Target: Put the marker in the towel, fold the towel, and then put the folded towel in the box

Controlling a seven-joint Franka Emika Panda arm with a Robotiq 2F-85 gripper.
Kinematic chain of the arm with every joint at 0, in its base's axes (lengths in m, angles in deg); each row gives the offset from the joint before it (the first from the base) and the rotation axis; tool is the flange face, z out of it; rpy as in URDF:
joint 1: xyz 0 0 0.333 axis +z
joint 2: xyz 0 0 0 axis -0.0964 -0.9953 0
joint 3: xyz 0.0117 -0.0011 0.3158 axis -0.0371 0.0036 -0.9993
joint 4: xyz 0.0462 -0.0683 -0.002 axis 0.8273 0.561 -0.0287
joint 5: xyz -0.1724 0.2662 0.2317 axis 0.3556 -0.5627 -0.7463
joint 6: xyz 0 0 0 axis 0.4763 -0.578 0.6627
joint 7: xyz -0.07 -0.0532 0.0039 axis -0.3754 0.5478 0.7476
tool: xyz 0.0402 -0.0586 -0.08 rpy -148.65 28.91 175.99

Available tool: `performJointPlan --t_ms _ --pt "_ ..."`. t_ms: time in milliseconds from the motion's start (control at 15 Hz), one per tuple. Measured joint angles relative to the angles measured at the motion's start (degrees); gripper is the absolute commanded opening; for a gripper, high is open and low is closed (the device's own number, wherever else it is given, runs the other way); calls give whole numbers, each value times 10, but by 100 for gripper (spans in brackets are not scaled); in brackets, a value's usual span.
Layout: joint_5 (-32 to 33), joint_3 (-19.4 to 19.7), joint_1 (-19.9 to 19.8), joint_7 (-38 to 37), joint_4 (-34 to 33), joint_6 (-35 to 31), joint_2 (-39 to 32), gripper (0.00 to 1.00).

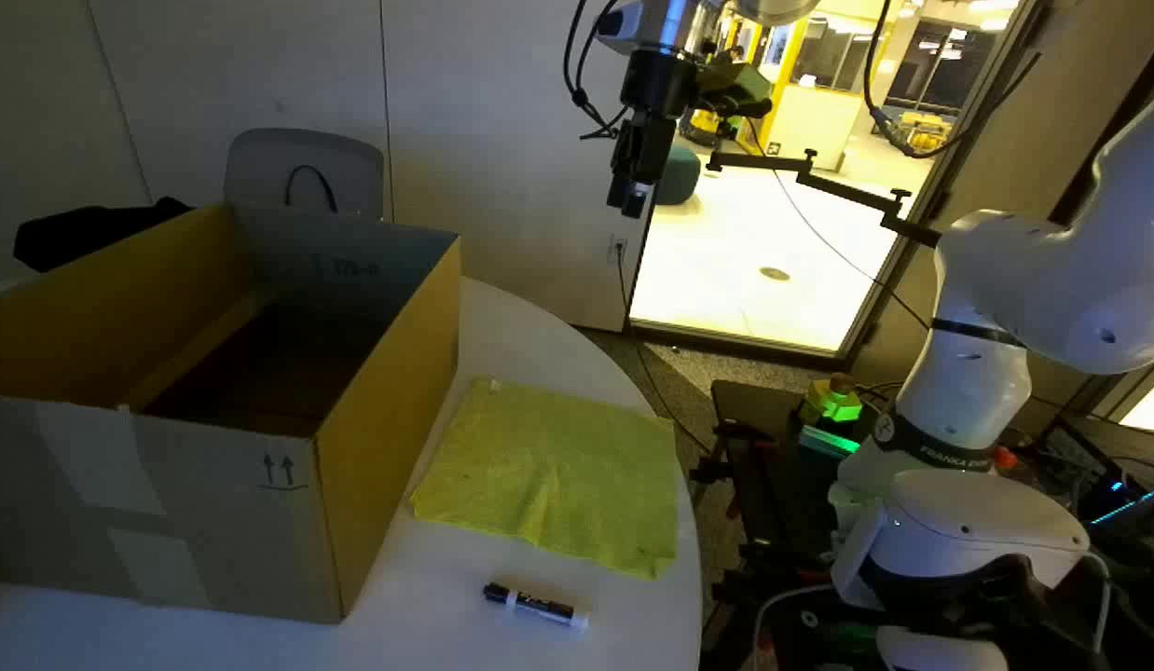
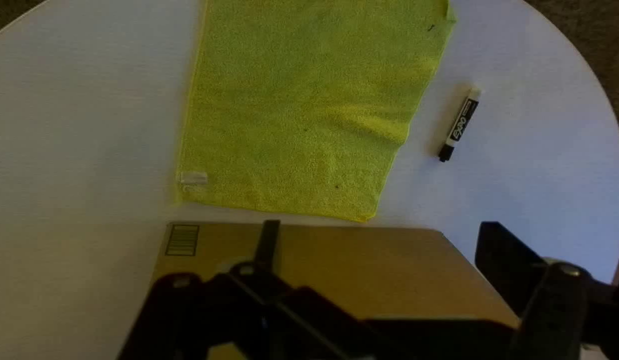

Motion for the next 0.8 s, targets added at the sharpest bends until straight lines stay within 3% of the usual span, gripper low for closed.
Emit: performJointPlan --t_ms 467,800 --pt "0 -22 -3 0 11 -8 -17 100" --pt "-35 -82 36 10 68 -119 -94 100"
